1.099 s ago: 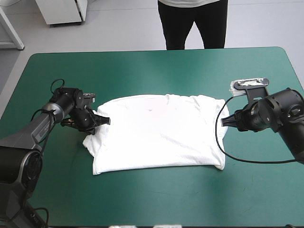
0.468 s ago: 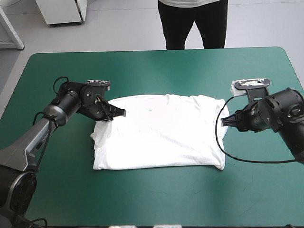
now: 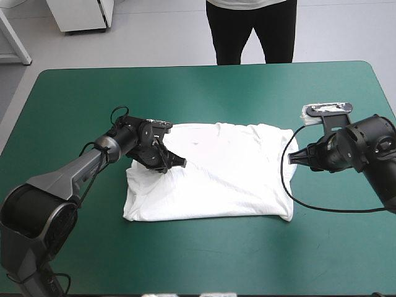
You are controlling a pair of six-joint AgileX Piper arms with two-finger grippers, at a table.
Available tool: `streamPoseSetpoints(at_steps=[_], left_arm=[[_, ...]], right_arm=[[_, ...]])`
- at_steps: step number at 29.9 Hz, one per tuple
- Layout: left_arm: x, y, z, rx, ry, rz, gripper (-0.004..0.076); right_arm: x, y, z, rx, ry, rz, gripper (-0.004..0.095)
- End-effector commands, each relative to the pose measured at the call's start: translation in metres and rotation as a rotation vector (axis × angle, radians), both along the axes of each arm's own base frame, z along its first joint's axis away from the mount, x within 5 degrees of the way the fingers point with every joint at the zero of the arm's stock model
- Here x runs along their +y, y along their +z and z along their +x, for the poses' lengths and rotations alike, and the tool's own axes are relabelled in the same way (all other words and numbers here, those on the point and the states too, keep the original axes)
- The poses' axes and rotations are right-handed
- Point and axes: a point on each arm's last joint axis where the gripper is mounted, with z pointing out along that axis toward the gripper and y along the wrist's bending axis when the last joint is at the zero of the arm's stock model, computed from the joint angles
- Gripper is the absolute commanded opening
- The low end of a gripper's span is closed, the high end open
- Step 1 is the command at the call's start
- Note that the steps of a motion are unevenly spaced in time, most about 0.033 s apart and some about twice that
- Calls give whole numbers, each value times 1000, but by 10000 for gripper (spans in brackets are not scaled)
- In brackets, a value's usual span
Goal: Fold the cloth
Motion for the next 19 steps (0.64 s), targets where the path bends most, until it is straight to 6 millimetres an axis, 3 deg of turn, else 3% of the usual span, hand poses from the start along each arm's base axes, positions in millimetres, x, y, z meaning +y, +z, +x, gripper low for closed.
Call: streamPoseSetpoints(at_steps=[1, 7, 9, 15, 17, 19], left_arm=[[-6, 9, 2, -33, -7, -39, -10], [-6, 17, 2, -58, -8, -53, 8], [-7, 26, 2, -85, -27, -61, 67], [-8, 62, 4, -167, -42, -93, 375], [-7, 75, 3, -188, -53, -98, 429], [-6, 89, 1, -209, -60, -97, 433]], right_arm=[[-4, 19, -5, -92, -7, 6, 385], [-5, 19, -5, -89, -8, 6, 373], [-5, 19, -5, -89, -9, 6, 374], [-4, 19, -5, -83, -12, 12, 374], [-3, 18, -5, -77, -26, 32, 374], [-2, 16, -3, -67, -50, 48, 373]])
